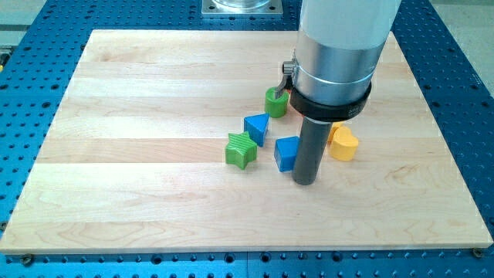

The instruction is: Place the blue cube in the left side of the yellow hexagon

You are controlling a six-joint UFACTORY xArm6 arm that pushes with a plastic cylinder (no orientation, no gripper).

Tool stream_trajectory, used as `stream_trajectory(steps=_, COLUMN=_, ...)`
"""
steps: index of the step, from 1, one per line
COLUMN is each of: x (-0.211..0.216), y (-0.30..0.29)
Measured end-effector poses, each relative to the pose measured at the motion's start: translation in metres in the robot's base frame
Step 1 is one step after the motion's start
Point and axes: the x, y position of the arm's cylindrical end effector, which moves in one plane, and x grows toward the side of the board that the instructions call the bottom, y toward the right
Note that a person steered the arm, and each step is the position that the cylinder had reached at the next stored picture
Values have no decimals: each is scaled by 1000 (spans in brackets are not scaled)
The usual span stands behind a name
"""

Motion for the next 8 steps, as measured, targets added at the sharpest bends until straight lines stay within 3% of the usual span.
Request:
stream_trajectory(steps=2, x=9, y=-52)
stream_trajectory(steps=4, x=-22, y=-9)
stream_trajectory(steps=5, x=-22, y=-9)
stream_trajectory(steps=6, x=5, y=11)
stream_trajectory(steps=8, x=-13, y=23)
